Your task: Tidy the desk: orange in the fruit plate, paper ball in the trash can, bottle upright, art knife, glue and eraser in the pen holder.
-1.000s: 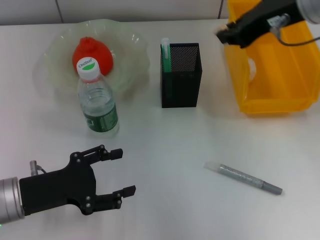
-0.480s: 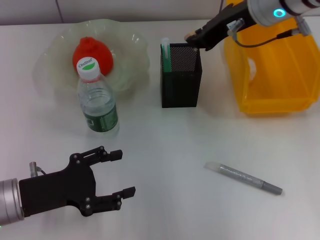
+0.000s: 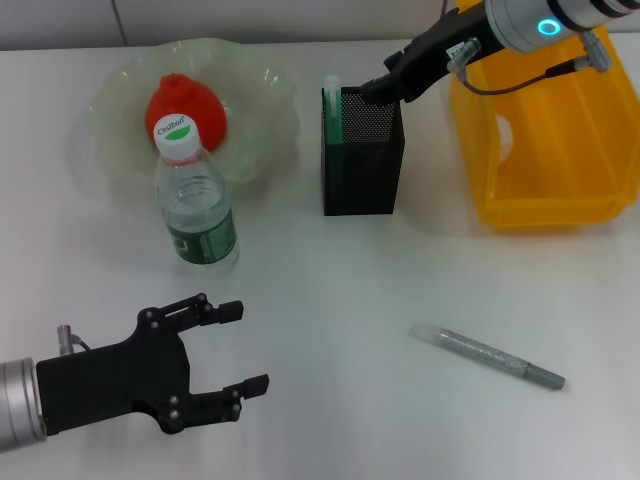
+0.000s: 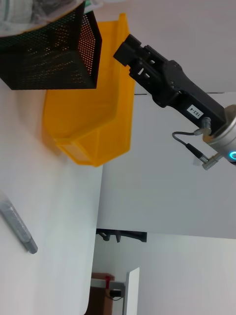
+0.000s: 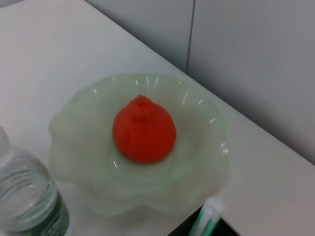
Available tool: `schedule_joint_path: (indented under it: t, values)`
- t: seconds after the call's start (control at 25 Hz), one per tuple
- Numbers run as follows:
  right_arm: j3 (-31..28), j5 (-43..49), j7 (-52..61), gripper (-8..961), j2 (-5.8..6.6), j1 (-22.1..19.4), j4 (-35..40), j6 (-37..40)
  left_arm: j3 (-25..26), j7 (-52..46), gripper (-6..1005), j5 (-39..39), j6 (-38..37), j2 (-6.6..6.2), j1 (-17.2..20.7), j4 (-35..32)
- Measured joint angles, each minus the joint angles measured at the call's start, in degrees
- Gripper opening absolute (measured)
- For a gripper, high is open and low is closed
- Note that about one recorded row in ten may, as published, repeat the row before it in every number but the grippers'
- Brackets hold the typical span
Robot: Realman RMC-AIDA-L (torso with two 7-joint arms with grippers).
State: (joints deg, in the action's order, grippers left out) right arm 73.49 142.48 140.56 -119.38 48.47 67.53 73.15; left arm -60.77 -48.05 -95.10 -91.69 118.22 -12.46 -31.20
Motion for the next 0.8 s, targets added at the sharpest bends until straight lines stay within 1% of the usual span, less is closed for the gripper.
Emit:
schedule_joint_path:
  t: [0.04, 0.08, 0.12, 0.16, 0.2, 0.24, 0.4, 0.48, 0.52, 0.56, 0.6, 0.64, 0.68, 0.72, 0.76, 0.8]
  values:
    - [0.0, 0.0, 0.0, 300, 0.00, 0.0, 0.0, 0.0, 0.0, 0.0, 812, 0.0, 0.0, 0.00, 0.0, 0.0]
    - [-0.3, 0.0, 1.4, 349, 0.01, -0.4, 2.5, 3.9, 0.1, 0.0, 812, 0.0, -0.1, -0.01, 0.1, 0.0]
    - [-0.3, 0.0, 1.4, 397, 0.01, -0.4, 2.5, 3.9, 0.2, 0.0, 812, 0.0, -0.3, -0.04, 0.1, -0.1]
    - [-0.4, 0.0, 2.3, 446, 0.03, -0.7, 4.3, 7.0, 0.2, 0.0, 812, 0.0, -0.3, -0.04, 0.1, -0.1]
    - [-0.2, 0.0, 3.7, 494, 0.03, -1.3, 7.8, 13.1, 0.3, 0.0, 812, 0.0, -0.8, -0.22, 0.4, -0.2]
    - [-0.2, 0.0, 3.7, 533, 0.03, -1.3, 7.8, 13.1, 0.3, 0.0, 812, 0.0, -0.8, -0.22, 0.4, -0.2]
    - [1.0, 0.2, 4.6, 689, 0.00, -3.3, 12.4, 24.6, 0.4, -0.1, 812, 0.0, -1.0, -0.69, 0.9, -0.4]
    - [3.2, 0.2, 4.6, 724, -0.02, -4.5, 12.6, 26.3, 0.4, -0.1, 812, 0.0, -1.0, -0.82, 1.0, -0.4]
    - [3.2, 0.2, 4.6, 742, -0.02, -4.5, 12.6, 26.3, 0.4, -0.1, 812, 0.0, -1.0, -0.82, 1.0, -0.4]
    - [4.7, 0.3, 4.6, 759, -0.01, -4.9, 12.5, 26.2, 0.4, -0.1, 812, 0.0, -1.0, -0.84, 1.0, -0.4]
    - [8.7, 0.6, 4.2, 777, 0.03, -5.8, 11.9, 25.7, 0.4, -0.1, 812, 0.0, -1.0, -0.88, 1.0, -0.4]
    - [8.7, 0.6, 4.2, 794, 0.03, -5.8, 11.9, 25.7, 0.4, -0.1, 812, 0.0, -1.0, -0.88, 1.0, -0.4]
    - [12.0, 0.9, 4.1, 812, 0.03, -6.2, 11.2, 24.9, 0.4, -0.1, 812, 0.0, -1.0, -0.88, 1.0, -0.4]
    - [12.0, 0.9, 4.1, 812, 0.03, -6.2, 11.2, 24.9, 0.4, -0.1, 812, 0.0, -1.0, -0.89, 0.9, -0.4]
    - [13.6, 1.0, 4.1, 812, 0.03, -6.2, 10.7, 24.2, 0.4, -0.1, 813, 0.0, -1.0, -0.89, 0.9, -0.4]
    - [16.8, 1.1, 4.2, 813, 0.00, -6.2, 9.0, 22.9, 0.4, -0.1, 813, 0.0, -1.0, -0.88, 0.9, -0.4]
